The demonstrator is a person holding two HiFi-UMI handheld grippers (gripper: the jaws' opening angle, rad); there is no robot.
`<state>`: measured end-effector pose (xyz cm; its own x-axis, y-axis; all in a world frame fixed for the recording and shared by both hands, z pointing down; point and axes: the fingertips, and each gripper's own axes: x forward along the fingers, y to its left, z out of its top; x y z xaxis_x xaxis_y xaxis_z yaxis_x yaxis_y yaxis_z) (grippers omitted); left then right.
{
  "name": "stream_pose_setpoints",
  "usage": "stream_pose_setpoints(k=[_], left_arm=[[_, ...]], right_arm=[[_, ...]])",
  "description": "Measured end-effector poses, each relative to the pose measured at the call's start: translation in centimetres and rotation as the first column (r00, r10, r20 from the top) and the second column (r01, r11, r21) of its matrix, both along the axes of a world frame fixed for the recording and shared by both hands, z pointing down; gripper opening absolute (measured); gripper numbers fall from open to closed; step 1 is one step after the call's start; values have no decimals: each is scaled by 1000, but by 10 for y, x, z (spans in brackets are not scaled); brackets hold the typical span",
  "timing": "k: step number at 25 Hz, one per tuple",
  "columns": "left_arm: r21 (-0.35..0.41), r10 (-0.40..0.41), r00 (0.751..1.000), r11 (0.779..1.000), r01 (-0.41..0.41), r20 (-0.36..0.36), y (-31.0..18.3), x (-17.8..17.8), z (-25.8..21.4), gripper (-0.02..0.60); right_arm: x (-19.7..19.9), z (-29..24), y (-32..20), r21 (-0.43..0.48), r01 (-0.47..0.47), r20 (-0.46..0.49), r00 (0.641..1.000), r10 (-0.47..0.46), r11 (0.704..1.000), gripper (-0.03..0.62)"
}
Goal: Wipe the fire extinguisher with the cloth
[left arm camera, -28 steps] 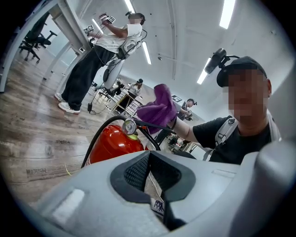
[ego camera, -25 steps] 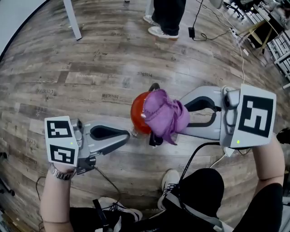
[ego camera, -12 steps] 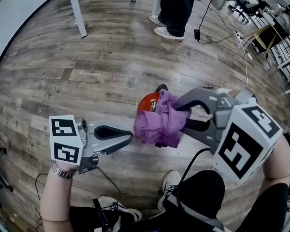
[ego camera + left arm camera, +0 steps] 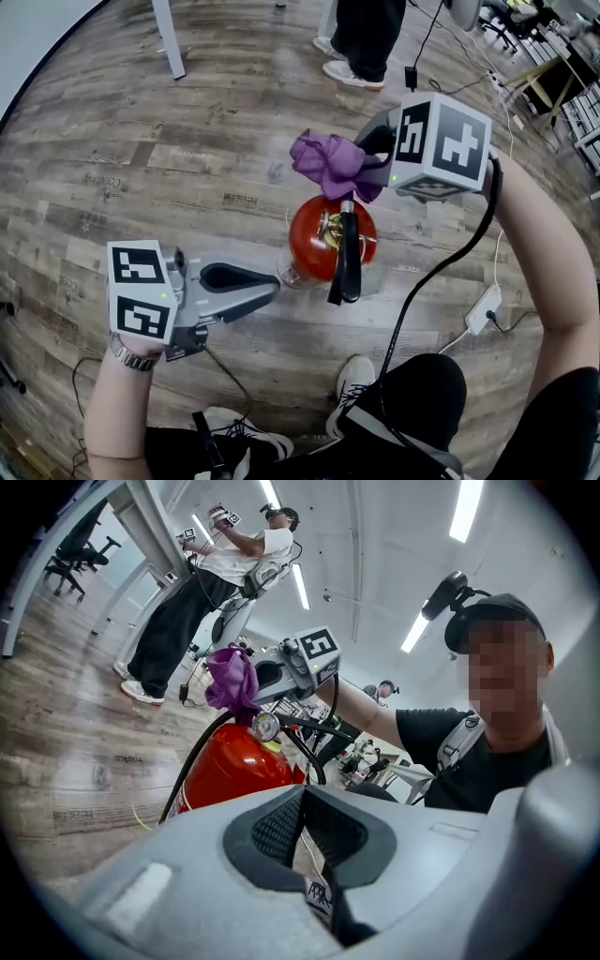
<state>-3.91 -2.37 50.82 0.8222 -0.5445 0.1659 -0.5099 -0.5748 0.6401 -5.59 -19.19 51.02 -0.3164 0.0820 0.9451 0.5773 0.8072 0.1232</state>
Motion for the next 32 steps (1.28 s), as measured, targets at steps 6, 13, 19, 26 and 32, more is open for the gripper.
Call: stream_pose_setpoints(k=[6,13,19,26,32], left_arm=[[0,-4,1000,1000,4,-1,2,-1,0,-3],[4,-4,1000,1000,4,-9,-1,-2,1,-3],[2,-4,1000,1000,4,-20,-5,-2,3,-3],[-1,-14,1000,1000,14,-26,-6,-8,6,-3],[20,-49,998,999,50,-33,-11,-15,0,-3]], right_arm=[[-1,-1,3,2,3,5,1000,-3,1000,84],[27,-30,58,7,168,23,986,-168,986,84],[57,-59,106,106,295,26,954,-299,950,84],[79,-77,155,148,368,113,916,-386,918,84],[97,-93,187,-255,285,268,939,-215,924,84]])
